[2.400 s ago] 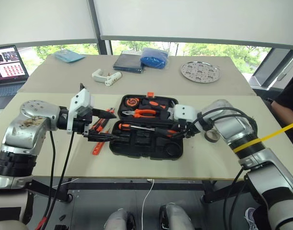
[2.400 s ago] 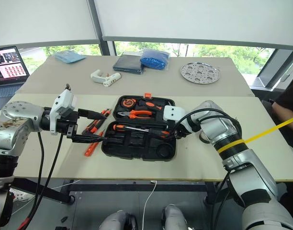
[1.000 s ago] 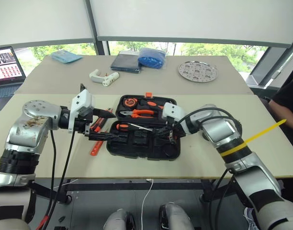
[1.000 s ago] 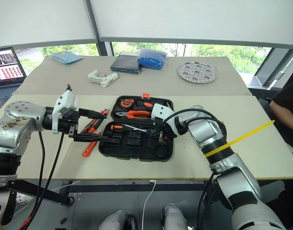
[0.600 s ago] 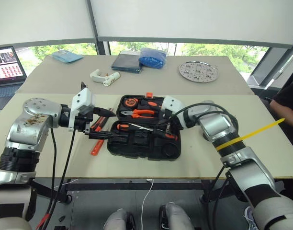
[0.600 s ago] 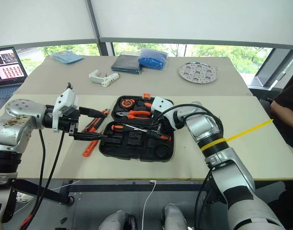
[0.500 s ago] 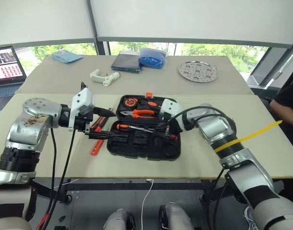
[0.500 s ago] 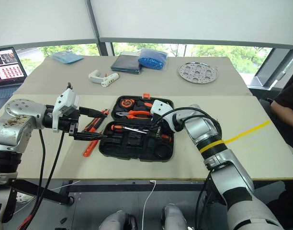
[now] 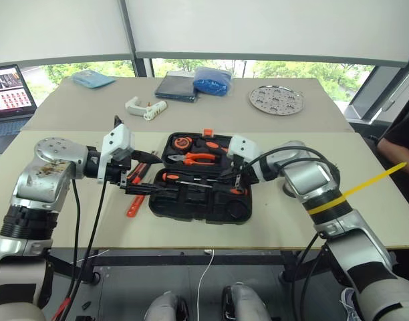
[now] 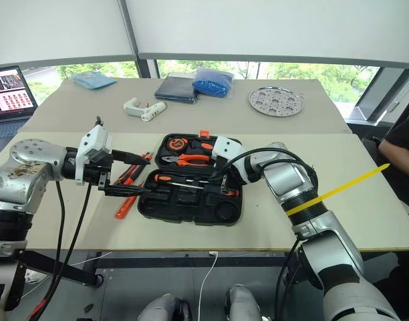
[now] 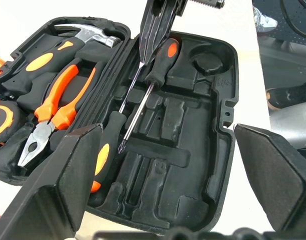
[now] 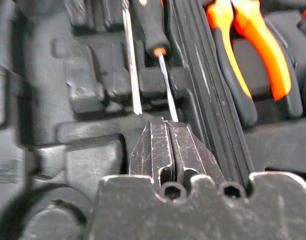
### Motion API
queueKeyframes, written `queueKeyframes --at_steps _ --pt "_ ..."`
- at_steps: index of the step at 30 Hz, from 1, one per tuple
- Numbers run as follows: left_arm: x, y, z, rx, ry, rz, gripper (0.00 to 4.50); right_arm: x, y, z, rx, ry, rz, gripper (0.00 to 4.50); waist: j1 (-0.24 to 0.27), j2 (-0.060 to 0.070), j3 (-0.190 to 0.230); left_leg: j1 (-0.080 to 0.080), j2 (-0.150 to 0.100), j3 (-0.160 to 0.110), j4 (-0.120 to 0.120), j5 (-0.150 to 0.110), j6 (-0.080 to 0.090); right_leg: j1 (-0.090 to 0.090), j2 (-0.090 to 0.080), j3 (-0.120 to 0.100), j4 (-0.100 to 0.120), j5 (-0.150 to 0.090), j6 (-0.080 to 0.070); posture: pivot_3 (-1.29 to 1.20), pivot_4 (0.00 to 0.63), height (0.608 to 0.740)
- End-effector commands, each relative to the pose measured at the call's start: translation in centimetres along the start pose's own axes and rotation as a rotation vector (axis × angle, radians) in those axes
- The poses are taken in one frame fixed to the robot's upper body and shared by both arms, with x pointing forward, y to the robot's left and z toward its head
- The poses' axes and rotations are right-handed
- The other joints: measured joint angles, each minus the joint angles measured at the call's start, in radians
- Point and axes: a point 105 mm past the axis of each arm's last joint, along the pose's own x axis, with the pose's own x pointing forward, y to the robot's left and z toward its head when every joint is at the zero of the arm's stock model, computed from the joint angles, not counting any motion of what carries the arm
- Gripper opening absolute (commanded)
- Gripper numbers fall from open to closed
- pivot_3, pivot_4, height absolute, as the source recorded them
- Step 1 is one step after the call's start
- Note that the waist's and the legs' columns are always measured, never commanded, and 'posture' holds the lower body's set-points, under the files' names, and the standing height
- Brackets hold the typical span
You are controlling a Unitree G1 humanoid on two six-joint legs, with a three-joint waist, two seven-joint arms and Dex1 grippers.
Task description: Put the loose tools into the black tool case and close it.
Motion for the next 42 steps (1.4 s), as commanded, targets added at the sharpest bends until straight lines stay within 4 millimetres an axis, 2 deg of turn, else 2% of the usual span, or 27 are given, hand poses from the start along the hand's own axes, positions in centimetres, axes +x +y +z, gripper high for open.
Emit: queueKeyframes --at_steps 1,7,10,14,15,18,20,22,24,28,31,34,37,39,42 --pt "-0.2 0.3 1.2 0.056 -0.010 0.005 4.50 1.0 0.5 -0.7 -0.003 0.016 -0.003 0.01 0.000 0.000 0.000 0.000 0.000 0.000 0.000 0.000 0.000 0.000 0.000 0.000 0.000 0.000 0.000 0.00 0.150 0.718" --pt "-0.2 0.3 1.2 0.058 -0.009 0.006 4.50 3.0 1.0 -3.5 -0.001 0.123 -0.005 0.01 -0.001 -0.002 -0.001 0.002 0.000 0.000 0.000 0.000 0.000 0.001 0.000 0.000 0.000 0.000 0.000 0.00 0.150 0.718" --pt "-0.2 0.3 1.0 0.054 -0.005 0.011 4.50 3.3 1.3 -3.8 -0.018 0.129 0.008 0.01 -0.001 -0.003 -0.002 0.004 0.000 0.000 0.000 0.000 0.000 0.003 0.000 0.001 0.001 -0.002 0.002 0.00 0.150 0.718" --pt "-0.5 0.3 0.5 0.034 0.000 0.038 4.50 2.6 1.3 -1.3 -0.008 0.016 0.013 0.01 -0.001 -0.003 -0.002 0.006 0.001 0.000 0.000 0.000 -0.001 0.004 0.000 0.001 0.001 -0.002 0.002 0.00 0.150 0.718" --pt "-0.8 0.3 0.2 0.020 0.000 0.059 4.50 2.0 1.4 0.3 -0.014 -0.063 0.023 0.01 -0.002 -0.003 -0.002 0.006 0.001 0.000 0.000 0.000 -0.001 0.004 0.000 0.001 0.001 -0.002 0.002 0.00 0.150 0.718" --pt "-2.4 0.6 -1.3 -0.038 0.013 0.182 4.50 -1.0 1.5 4.8 -0.020 -0.288 0.036 0.01 -0.007 -0.003 -0.002 0.005 0.001 0.000 -0.001 0.000 -0.001 0.002 0.001 0.002 0.002 -0.002 0.000 0.00 0.150 0.718" --pt "-4.0 0.6 -2.7 -0.100 0.024 0.289 4.50 -3.2 1.7 6.4 -0.004 -0.373 0.049 0.01 -0.011 -0.002 -0.002 0.003 0.001 0.000 -0.001 0.001 -0.001 -0.001 0.001 0.002 0.003 0.000 -0.005 0.00 0.150 0.718" --pt "-6.7 0.1 -4.9 -0.201 0.043 0.435 4.50 -5.3 2.1 6.9 0.011 -0.421 0.051 0.58 -0.010 -0.002 -0.002 0.003 0.001 0.000 -0.002 0.001 -0.001 -0.001 0.000 0.002 0.004 0.000 -0.006 0.00 0.150 0.718" --pt "-8.9 -0.8 -6.7 -0.283 0.065 0.542 4.50 -6.6 2.6 6.9 0.018 -0.442 0.052 1.12 -0.005 -0.003 -0.002 0.003 0.001 -0.001 -0.003 0.000 -0.001 -0.001 0.000 0.001 0.002 0.000 -0.006 0.00 0.150 0.718" --pt "-12.9 -2.7 -9.6 -0.414 0.129 0.732 4.50 -7.6 4.3 6.2 0.016 -0.448 0.060 2.52 0.005 -0.003 -0.002 0.004 0.001 -0.002 -0.005 0.000 -0.001 0.000 -0.002 0.000 -0.001 0.000 -0.005 0.00 0.150 0.718" --pt "-14.5 -3.7 -10.9 -0.481 0.174 0.810 4.50 -7.9 5.6 5.9 0.020 -0.450 0.069 3.51 0.014 -0.004 -0.002 0.003 0.000 -0.002 -0.006 -0.005 -0.011 0.000 -0.004 0.000 -0.002 -0.001 -0.005 0.00 0.150 0.718" --pt "-14.3 -3.5 -10.8 -0.520 0.171 0.823 4.50 -7.8 6.4 5.8 0.024 -0.454 0.072 4.48 0.026 -0.004 -0.002 0.003 0.000 -0.002 -0.007 -0.006 -0.012 0.000 -0.004 -0.001 -0.002 -0.002 -0.003 0.00 0.150 0.718" --pt "-11.7 -2.8 -9.4 -0.535 0.179 0.762 4.50 -7.9 6.9 5.8 0.030 -0.453 0.060 4.48 0.038 -0.004 -0.002 0.004 0.000 -0.003 -0.007 -0.006 -0.013 0.001 -0.004 -0.001 -0.003 -0.001 -0.002 0.00 0.150 0.718" --pt "-10.9 -2.6 -9.2 -0.549 0.201 0.761 4.50 -7.9 6.9 5.8 0.034 -0.453 0.052 4.48 0.040 -0.004 -0.002 0.004 0.000 -0.003 -0.007 -0.006 -0.013 0.002 -0.004 -0.001 -0.005 0.000 -0.001 0.00 0.150 0.718" --pt "-7.4 -2.4 -7.5 -0.593 0.213 0.717 4.50 -8.1 7.1 5.6 0.043 -0.455 0.029 4.48 0.035 -0.005 -0.002 0.004 -0.001 -0.002 -0.010 -0.006 -0.013 0.002 -0.002 0.000 -0.008 0.003 -0.004 0.00 0.150 0.718"
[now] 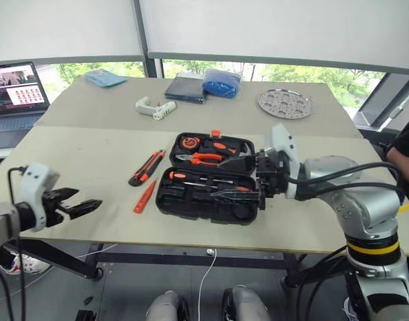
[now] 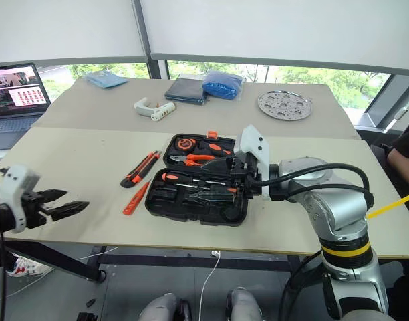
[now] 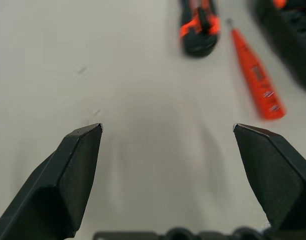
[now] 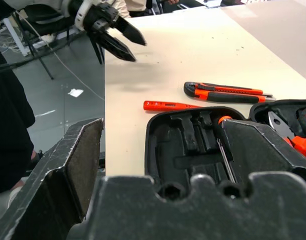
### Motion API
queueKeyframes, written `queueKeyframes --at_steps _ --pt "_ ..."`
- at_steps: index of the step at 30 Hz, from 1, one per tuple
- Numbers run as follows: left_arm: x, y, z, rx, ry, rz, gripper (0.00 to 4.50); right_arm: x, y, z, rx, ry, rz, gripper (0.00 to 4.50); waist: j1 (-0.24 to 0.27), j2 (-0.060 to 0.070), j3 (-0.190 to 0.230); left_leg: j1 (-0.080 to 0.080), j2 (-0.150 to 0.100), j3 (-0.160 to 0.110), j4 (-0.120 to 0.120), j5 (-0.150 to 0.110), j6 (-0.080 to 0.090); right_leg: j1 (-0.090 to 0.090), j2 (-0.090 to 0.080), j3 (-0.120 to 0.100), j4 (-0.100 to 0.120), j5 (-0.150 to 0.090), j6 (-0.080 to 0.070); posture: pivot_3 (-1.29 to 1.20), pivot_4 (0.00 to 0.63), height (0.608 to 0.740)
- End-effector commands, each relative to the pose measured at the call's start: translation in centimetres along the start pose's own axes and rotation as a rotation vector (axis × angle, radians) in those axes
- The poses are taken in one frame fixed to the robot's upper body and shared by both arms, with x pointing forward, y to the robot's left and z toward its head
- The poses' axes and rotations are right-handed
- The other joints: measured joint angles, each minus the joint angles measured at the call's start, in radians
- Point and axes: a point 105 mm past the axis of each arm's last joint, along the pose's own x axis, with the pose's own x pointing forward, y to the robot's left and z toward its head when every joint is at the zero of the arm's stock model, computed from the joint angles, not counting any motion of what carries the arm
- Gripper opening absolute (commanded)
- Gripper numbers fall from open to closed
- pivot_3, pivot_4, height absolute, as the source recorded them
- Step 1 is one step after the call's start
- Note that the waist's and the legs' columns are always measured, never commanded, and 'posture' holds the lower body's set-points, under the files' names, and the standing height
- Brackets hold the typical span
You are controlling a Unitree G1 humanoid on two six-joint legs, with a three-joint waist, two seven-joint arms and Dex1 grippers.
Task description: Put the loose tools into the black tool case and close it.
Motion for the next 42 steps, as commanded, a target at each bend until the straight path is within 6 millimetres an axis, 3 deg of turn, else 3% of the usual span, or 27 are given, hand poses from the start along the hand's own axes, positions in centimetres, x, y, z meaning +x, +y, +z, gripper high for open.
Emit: queueKeyframes --at_steps 1,6,12,15,20,25,31,35,38,42 --pt "1.4 -3.1 1.8 0.001 0.022 -0.034 4.50 -0.6 0.4 0.8 -0.034 -0.020 -0.029 4.48 -0.002 0.000 0.000 0.000 0.000 0.000 -0.001 0.000 0.000 0.000 0.000 0.000 0.000 0.001 -0.001 0.00 0.150 0.718" --pt "3.5 -4.9 0.9 -0.014 0.147 -0.001 4.50 -0.8 0.8 0.5 -0.050 -0.006 -0.059 4.48 -0.012 -0.001 0.000 0.003 -0.001 0.002 -0.004 0.005 0.008 0.001 0.003 0.002 0.000 0.001 -0.003 0.00 0.150 0.718" --pt "5.6 -6.3 0.1 -0.038 0.209 -0.022 4.50 -0.9 0.9 0.4 -0.048 -0.002 -0.068 4.48 -0.009 -0.002 0.000 0.006 0.001 0.002 -0.006 0.007 0.004 0.002 0.005 0.002 -0.001 0.000 -0.003 0.00 0.150 0.718" --pt "6.7 -6.5 -0.4 -0.026 0.231 -0.017 3.84 -0.9 0.9 0.5 -0.050 -0.002 -0.070 4.50 -0.006 -0.002 0.000 0.008 0.000 0.002 -0.007 0.005 0.000 0.005 0.005 0.002 -0.001 0.000 -0.003 0.00 0.150 0.718" --pt "8.2 -5.6 -1.2 -0.046 0.246 0.026 2.00 -0.9 1.1 0.7 -0.062 0.003 -0.052 4.50 0.000 -0.001 0.000 0.014 0.000 0.000 -0.007 0.003 -0.004 0.013 0.003 0.001 -0.002 -0.003 0.002 0.00 0.150 0.718" --pt "5.9 -3.4 0.1 -0.150 0.180 0.062 0.43 -1.6 2.1 0.5 -0.041 0.028 -0.011 4.50 0.004 -0.002 0.000 0.016 0.000 -0.002 -0.007 0.003 -0.003 0.017 0.001 0.001 -0.003 -0.003 0.002 0.00 0.150 0.718" --pt "1.8 -3.7 4.3 -0.061 0.009 -0.097 0.43 -2.5 3.4 -0.4 0.012 0.070 0.045 4.50 -0.005 -0.004 0.001 0.013 0.002 -0.004 -0.008 0.003 -0.003 0.014 0.002 0.001 -0.003 -0.005 -0.002 0.00 0.150 0.718" --pt "-0.3 -5.6 6.5 0.197 -0.012 -0.360 0.43 -2.5 3.5 -0.7 0.000 0.088 0.043 4.50 -0.003 -0.005 0.002 0.013 0.001 -0.004 -0.008 0.003 -0.004 0.014 0.001 -0.001 -0.004 -0.006 -0.002 0.00 0.150 0.718" --pt "0.3 -6.4 7.8 0.377 -0.043 -0.496 0.43 -2.5 3.2 -0.8 -0.010 0.094 0.032 4.50 0.005 -0.004 0.002 0.012 0.000 -0.004 -0.009 0.002 -0.005 0.013 0.001 -0.003 -0.006 -0.006 -0.001 0.00 0.150 0.718" --pt "4.4 -7.6 7.8 0.686 -0.015 -0.661 0.43 -2.4 3.1 -1.0 -0.012 0.094 0.019 4.50 0.022 -0.003 0.002 0.012 -0.001 -0.004 -0.009 0.002 -0.005 0.015 0.000 -0.003 -0.007 -0.005 0.000 0.00 0.150 0.718"
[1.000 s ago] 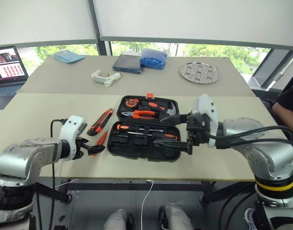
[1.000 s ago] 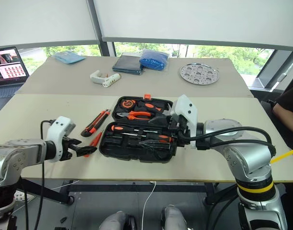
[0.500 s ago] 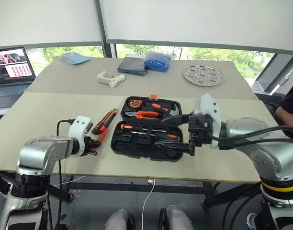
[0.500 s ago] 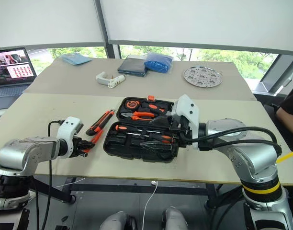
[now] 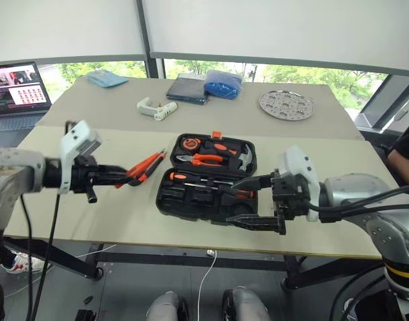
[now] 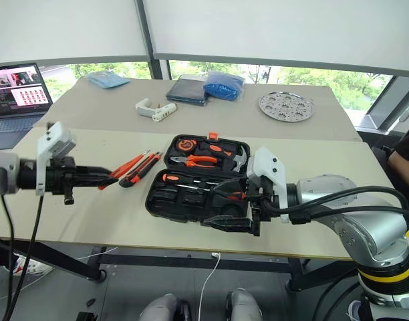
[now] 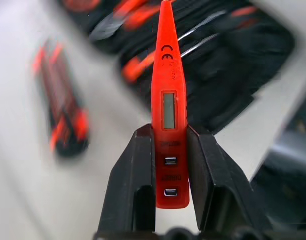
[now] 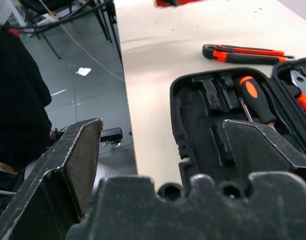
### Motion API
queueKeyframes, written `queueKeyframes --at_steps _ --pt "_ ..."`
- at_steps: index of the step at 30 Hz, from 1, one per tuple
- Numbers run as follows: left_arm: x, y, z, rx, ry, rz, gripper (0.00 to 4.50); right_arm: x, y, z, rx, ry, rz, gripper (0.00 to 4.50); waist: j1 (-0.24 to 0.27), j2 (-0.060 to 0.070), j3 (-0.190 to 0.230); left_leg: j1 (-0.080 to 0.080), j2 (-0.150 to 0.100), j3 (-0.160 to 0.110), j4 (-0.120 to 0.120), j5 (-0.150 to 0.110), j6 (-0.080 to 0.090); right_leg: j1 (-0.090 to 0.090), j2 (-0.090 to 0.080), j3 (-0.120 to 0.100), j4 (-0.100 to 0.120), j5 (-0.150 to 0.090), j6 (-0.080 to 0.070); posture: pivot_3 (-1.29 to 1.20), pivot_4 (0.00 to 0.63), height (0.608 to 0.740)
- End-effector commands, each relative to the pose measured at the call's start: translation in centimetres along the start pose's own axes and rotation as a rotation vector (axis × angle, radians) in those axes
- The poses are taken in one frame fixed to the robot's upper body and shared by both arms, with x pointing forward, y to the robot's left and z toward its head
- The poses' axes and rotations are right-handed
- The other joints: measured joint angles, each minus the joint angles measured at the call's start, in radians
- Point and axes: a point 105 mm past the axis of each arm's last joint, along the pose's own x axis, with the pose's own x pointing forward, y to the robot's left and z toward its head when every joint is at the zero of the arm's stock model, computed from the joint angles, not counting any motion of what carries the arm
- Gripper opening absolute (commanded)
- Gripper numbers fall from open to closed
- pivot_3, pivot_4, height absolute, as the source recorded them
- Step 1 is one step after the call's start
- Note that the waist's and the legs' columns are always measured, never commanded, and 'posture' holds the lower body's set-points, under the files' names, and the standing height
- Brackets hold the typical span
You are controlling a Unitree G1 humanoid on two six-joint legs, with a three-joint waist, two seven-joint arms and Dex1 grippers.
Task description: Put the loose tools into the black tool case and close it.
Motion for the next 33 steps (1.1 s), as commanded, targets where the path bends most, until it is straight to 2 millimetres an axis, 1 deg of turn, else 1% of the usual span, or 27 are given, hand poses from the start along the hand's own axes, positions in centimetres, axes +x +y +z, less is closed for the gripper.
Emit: queueKeyframes --at_steps 1,4,5,6,8,10,15,19,23,27,29,30,33 --pt "3.6 0.5 -0.8 0.255 0.088 -0.190 0.43 -0.1 0.0 0.7 -0.057 -0.020 -0.023 4.50 0.005 0.000 0.000 -0.001 -0.001 0.000 0.000 0.000 0.000 0.000 0.000 -0.001 0.000 0.000 0.001 0.00 0.150 0.718" --pt "5.3 0.8 -0.8 0.311 0.114 -0.304 0.43 -0.2 0.0 0.7 -0.056 -0.024 -0.043 4.50 0.000 -0.001 0.000 -0.004 0.000 0.000 0.003 -0.001 0.004 -0.001 0.002 -0.003 -0.001 0.002 0.000 0.00 0.150 0.718" --pt "5.8 1.0 -1.0 0.342 0.139 -0.329 0.43 -0.3 0.1 0.7 -0.056 -0.024 -0.051 4.50 -0.002 -0.001 0.000 -0.007 0.000 0.000 0.004 0.003 0.013 -0.003 0.002 -0.002 -0.002 0.004 -0.002 0.00 0.150 0.718" --pt "6.3 1.3 -1.2 0.372 0.164 -0.345 0.43 -0.3 0.2 0.6 -0.056 -0.024 -0.058 4.50 -0.003 -0.001 0.000 -0.008 0.000 0.000 0.006 0.005 0.015 -0.003 0.003 -0.003 -0.001 0.004 -0.003 0.00 0.150 0.718" --pt "7.3 1.9 -1.6 0.417 0.210 -0.359 0.43 -0.4 0.3 0.6 -0.057 -0.022 -0.072 4.50 -0.008 -0.001 0.000 -0.009 0.000 0.000 0.006 0.004 0.016 -0.004 0.004 -0.003 -0.002 0.004 -0.003 0.00 0.150 0.718" --pt "8.3 2.6 -1.6 0.427 0.226 -0.352 0.43 -0.5 0.3 0.5 -0.055 -0.020 -0.092 4.50 -0.010 -0.001 0.001 -0.009 0.000 0.000 0.006 0.004 0.016 -0.004 0.004 -0.002 -0.003 0.004 -0.002 0.00 0.150 0.718" --pt "10.4 2.5 -1.2 0.455 0.226 -0.396 0.43 -0.7 0.2 0.2 -0.044 -0.017 -0.139 4.50 -0.011 -0.002 0.001 -0.010 0.000 0.000 0.007 0.003 0.018 -0.004 0.003 -0.003 -0.003 0.003 -0.001 0.00 0.150 0.718" --pt "11.0 2.5 -1.2 0.463 0.226 -0.411 0.43 -0.7 0.3 0.1 -0.041 -0.018 -0.149 4.50 -0.015 -0.002 0.001 -0.011 0.000 -0.002 0.011 0.002 0.021 -0.004 0.002 -0.002 -0.003 0.002 0.004 0.00 0.150 0.718" --pt "12.3 2.1 -1.6 0.470 0.237 -0.433 0.43 -0.9 -0.1 -0.1 -0.030 -0.025 -0.188 4.50 -0.018 -0.002 0.001 -0.012 0.000 -0.002 0.012 0.001 0.022 -0.004 0.001 -0.003 -0.002 0.002 0.005 0.00 0.150 0.718" --pt "12.7 2.2 -1.8 0.460 0.252 -0.425 0.43 -0.9 -0.1 -0.1 -0.027 -0.029 -0.196 4.50 -0.020 -0.002 0.001 -0.014 0.000 -0.003 0.015 0.000 0.023 -0.004 0.001 -0.003 -0.002 0.002 0.005 0.00 0.150 0.718" --pt "12.7 2.0 -1.7 0.445 0.244 -0.446 1.43 -0.9 -0.1 -0.1 -0.026 -0.030 -0.199 4.50 -0.020 -0.002 0.001 -0.014 0.000 -0.003 0.016 0.000 0.024 -0.004 0.001 -0.004 -0.002 0.003 0.005 0.00 0.150 0.718" --pt "12.6 1.9 -1.6 0.437 0.237 -0.454 1.55 -0.8 -0.1 -0.1 -0.024 -0.031 -0.200 4.50 -0.021 -0.002 0.001 -0.014 0.000 -0.004 0.016 0.000 0.024 -0.003 0.001 -0.004 -0.002 0.003 0.006 0.00 0.150 0.718" --pt "12.0 2.0 -1.4 0.432 0.223 -0.451 2.62 -0.8 -0.1 -0.1 -0.022 -0.032 -0.201 4.50 -0.023 -0.002 0.001 -0.016 0.000 -0.004 0.017 -0.001 0.025 -0.003 0.000 -0.004 -0.002 0.002 0.008 0.00 0.150 0.718"
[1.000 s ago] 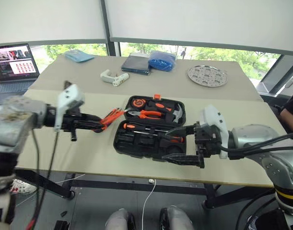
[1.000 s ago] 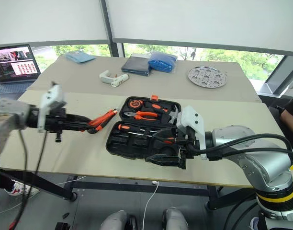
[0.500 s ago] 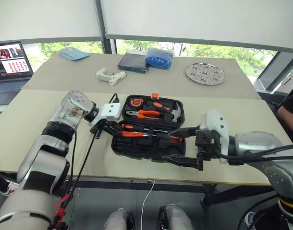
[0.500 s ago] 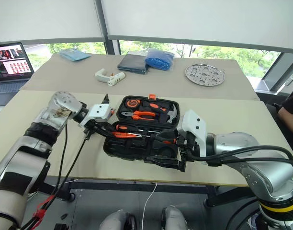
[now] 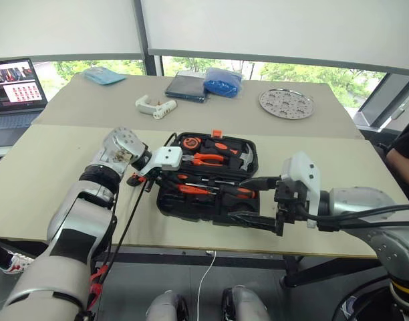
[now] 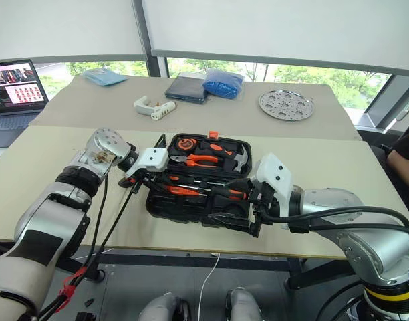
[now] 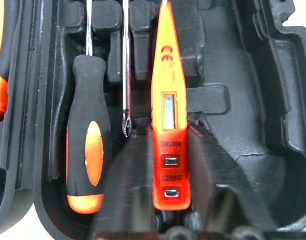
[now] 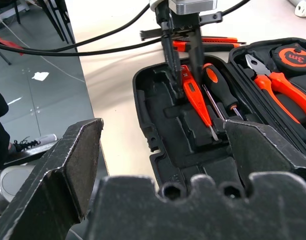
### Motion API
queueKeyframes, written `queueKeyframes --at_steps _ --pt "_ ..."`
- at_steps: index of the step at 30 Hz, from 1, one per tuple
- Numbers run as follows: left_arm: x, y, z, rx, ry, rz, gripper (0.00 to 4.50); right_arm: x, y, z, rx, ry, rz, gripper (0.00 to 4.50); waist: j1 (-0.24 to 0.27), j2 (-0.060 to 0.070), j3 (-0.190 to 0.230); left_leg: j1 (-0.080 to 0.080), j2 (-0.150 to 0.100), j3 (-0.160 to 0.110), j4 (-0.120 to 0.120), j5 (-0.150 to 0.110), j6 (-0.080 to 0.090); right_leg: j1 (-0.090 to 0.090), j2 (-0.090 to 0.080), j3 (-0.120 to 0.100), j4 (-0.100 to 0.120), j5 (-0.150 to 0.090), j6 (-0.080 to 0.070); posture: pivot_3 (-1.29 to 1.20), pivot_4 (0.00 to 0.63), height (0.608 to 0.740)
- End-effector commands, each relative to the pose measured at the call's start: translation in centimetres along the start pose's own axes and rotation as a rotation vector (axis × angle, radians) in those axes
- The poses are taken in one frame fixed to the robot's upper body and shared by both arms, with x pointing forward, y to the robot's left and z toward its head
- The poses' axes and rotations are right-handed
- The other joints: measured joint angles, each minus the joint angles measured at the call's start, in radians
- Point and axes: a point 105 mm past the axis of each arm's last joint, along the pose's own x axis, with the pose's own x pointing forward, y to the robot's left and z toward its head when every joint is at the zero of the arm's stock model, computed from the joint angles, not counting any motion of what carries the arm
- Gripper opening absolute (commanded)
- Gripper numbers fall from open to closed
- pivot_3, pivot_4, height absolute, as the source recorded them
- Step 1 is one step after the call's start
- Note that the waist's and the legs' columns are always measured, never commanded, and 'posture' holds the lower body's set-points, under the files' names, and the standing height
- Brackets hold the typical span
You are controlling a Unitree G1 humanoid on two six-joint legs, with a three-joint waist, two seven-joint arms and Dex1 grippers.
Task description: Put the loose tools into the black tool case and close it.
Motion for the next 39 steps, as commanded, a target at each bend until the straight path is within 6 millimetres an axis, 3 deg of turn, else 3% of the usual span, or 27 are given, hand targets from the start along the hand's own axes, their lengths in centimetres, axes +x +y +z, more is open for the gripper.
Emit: queueKeyframes --at_steps 1,2,5,6,8,10,15,20,25,33,39 --pt "-1.3 0.2 0.5 -0.002 -0.023 0.014 2.99 -0.3 0.2 0.9 -0.031 -0.033 -0.008 4.50 -0.002 0.000 0.000 0.000 0.000 0.000 0.000 0.000 0.000 0.000 0.000 0.000 0.000 0.000 0.000 0.00 0.150 0.718" --pt "-1.8 0.3 0.8 -0.009 -0.040 0.028 3.31 -0.3 0.2 0.9 -0.029 -0.033 -0.008 4.50 -0.003 0.000 0.000 0.000 0.000 0.000 0.000 0.000 0.000 0.000 0.000 0.000 0.000 0.000 0.000 0.00 0.150 0.718" --pt "-3.3 0.6 1.6 -0.041 -0.135 0.081 3.31 -0.2 0.2 0.8 -0.022 -0.036 -0.008 4.50 -0.003 0.000 0.000 -0.001 0.000 0.000 0.000 0.000 0.000 0.000 0.000 0.000 0.000 0.000 0.000 0.00 0.150 0.718" --pt "-3.7 0.7 2.0 -0.057 -0.179 0.097 3.11 -0.2 0.2 0.8 -0.020 -0.038 -0.008 4.50 -0.003 0.000 0.000 0.000 0.000 0.000 0.000 0.000 0.000 0.000 0.000 0.001 0.000 0.000 0.000 0.00 0.150 0.718" --pt "-4.4 0.9 2.6 -0.104 -0.277 0.123 2.63 -0.1 0.3 0.7 -0.013 -0.040 -0.009 4.50 -0.002 0.000 0.000 -0.001 0.000 -0.001 0.000 0.000 0.000 0.000 0.000 0.001 0.000 0.000 0.000 0.00 0.150 0.718" --pt "-4.5 0.9 2.9 -0.123 -0.335 0.135 1.86 0.0 0.3 0.5 -0.007 -0.041 -0.010 4.50 0.000 0.000 0.000 -0.001 0.000 -0.001 0.001 0.000 0.000 0.000 0.000 0.002 0.000 0.000 0.001 0.00 0.150 0.718" --pt "-3.4 0.6 2.5 -0.134 -0.398 0.149 0.06 0.1 0.2 0.3 0.005 -0.043 -0.018 4.50 -0.001 0.000 0.000 -0.001 -0.001 -0.001 0.001 0.000 0.000 0.000 -0.001 0.000 0.000 0.000 0.001 0.00 0.150 0.718" --pt "-0.7 0.7 1.2 -0.152 -0.402 0.220 0.02 0.1 -0.1 0.0 0.019 -0.040 -0.032 4.50 -0.001 0.000 0.000 -0.001 -0.001 -0.001 0.002 0.000 0.000 0.001 0.000 -0.001 0.001 0.000 0.001 0.00 0.150 0.718" --pt "1.1 -0.5 0.1 -0.137 -0.363 0.181 0.02 0.0 -0.4 -0.2 0.027 -0.032 -0.045 4.50 -0.001 0.000 0.000 -0.001 -0.001 -0.001 0.002 0.000 0.000 0.001 0.000 -0.001 0.000 0.003 -0.003 0.00 0.150 0.718" --pt "1.9 -1.2 -2.1 -0.134 -0.282 0.206 0.02 0.1 -0.6 -0.2 0.040 -0.035 -0.051 4.50 -0.001 0.000 0.000 0.001 0.000 -0.001 0.002 0.000 0.000 0.002 -0.001 -0.001 0.000 0.003 -0.003 0.00 0.150 0.718" --pt "2.2 -1.5 -2.6 -0.147 -0.283 0.209 0.02 0.2 -0.7 -0.4 0.052 -0.039 -0.050 4.50 -0.002 0.000 0.000 0.003 0.000 -0.001 0.002 0.000 0.000 0.004 -0.001 -0.001 0.000 0.002 -0.002 0.00 0.150 0.718"
